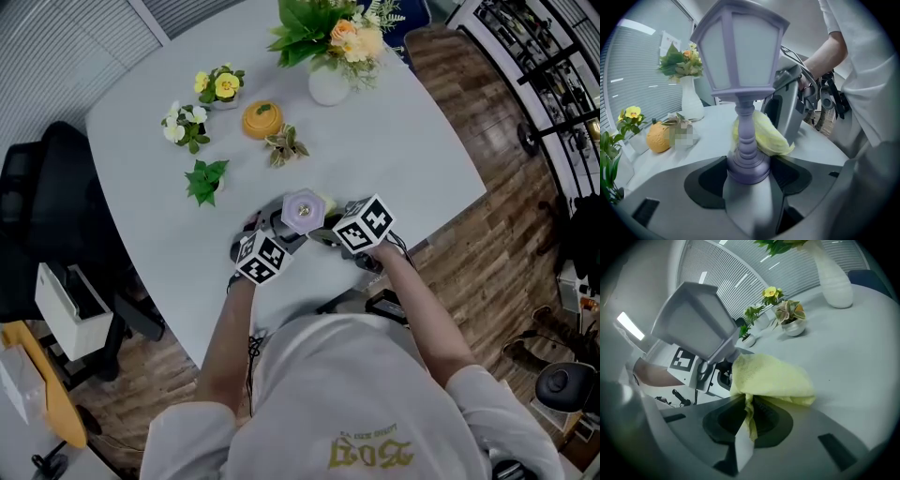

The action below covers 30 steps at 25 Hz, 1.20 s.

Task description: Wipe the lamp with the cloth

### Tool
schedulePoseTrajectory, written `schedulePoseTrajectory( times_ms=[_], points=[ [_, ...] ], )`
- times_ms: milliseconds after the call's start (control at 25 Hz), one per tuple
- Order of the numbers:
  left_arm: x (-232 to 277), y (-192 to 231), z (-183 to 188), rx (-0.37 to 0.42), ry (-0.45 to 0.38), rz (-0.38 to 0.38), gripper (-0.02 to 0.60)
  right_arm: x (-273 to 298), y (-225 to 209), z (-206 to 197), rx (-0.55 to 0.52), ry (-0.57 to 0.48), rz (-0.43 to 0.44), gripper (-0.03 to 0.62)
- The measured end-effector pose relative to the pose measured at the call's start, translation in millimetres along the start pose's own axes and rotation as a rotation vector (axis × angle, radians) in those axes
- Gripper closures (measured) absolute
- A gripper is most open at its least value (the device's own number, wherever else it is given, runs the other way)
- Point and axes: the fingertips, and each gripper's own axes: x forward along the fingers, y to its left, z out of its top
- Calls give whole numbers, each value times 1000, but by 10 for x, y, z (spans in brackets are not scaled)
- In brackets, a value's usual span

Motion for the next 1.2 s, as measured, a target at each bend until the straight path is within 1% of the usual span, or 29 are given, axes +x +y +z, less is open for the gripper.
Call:
schedulePoseTrajectory(
  times_ms=[120,280,440,520,640,760,840,1000,1080,1200],
  points=[
    [0,-4,5,0,0,-3,276,8,15,-23,-12,2,-17,551],
    [1,-23,1,-10,4,-9,276,-52,6,-19,-15,-23,-69,551],
    [11,-19,0,-28,12,-7,276,-153,-9,24,-6,-85,-147,551],
    [-7,-14,-6,-58,6,3,276,-217,6,70,-21,-121,-205,551],
    [-82,-12,68,-132,-56,13,276,-345,44,156,-33,-187,-286,551],
    [-220,-22,232,-172,-142,43,276,-460,85,202,-39,-247,-347,551],
    [-310,-26,310,-206,-183,63,276,-523,108,208,-37,-279,-373,551],
    [-496,-28,429,-312,-271,86,278,-682,182,262,-21,-353,-411,551],
    [-617,-26,471,-356,-316,110,278,-754,231,282,-28,-381,-442,551],
    [-798,-22,534,-393,-367,157,278,-857,291,268,-35,-423,-484,551]
  ],
)
